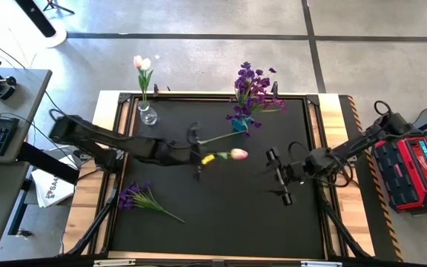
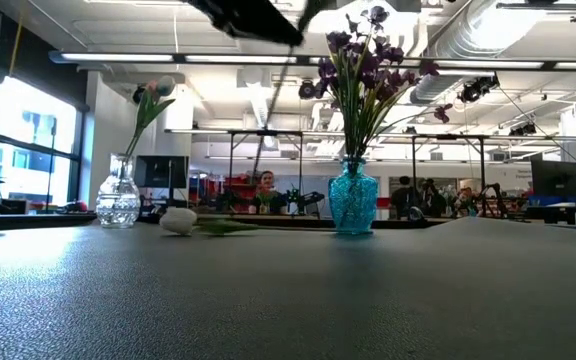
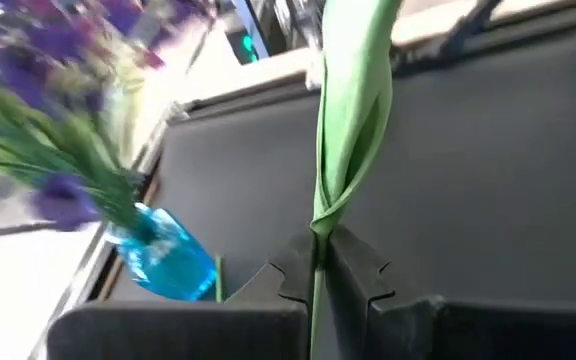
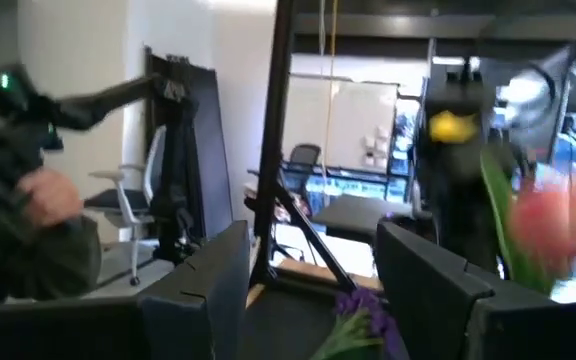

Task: Sort flowers into vase by color
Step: Put the pink tulip into the transparent vase

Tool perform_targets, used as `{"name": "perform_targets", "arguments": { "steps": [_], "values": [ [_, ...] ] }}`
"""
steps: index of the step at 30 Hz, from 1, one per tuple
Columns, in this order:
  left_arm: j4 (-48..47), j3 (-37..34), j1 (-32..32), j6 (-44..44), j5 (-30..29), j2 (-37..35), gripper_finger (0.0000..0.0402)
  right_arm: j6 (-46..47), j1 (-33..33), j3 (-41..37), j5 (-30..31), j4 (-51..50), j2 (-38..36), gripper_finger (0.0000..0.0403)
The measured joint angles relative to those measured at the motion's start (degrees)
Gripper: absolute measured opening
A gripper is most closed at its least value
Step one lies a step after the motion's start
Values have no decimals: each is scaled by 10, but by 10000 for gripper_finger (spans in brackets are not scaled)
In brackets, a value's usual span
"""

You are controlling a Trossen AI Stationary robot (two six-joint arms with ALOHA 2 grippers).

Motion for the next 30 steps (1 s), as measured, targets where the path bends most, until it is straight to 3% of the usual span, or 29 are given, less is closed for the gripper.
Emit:
{"name": "perform_targets", "arguments": {
  "steps": [5,12,14,21,30],
  "values": [
    [1,-55,-1,-5,-43,-117,3,0,18,0,25,-9,1,193],
    [-6,-140,17,2,-310,-277,3,-11,23,0,29,-12,2,193],
    [-6,-158,38,13,-359,-311,3,-11,20,0,29,-11,2,193],
    [-9,-181,140,23,-365,-377,3,-11,20,0,72,-13,2,193],
    [-25,-181,268,-12,-333,-412,3,-7,20,-1,74,-17,2,193]
  ]
}}
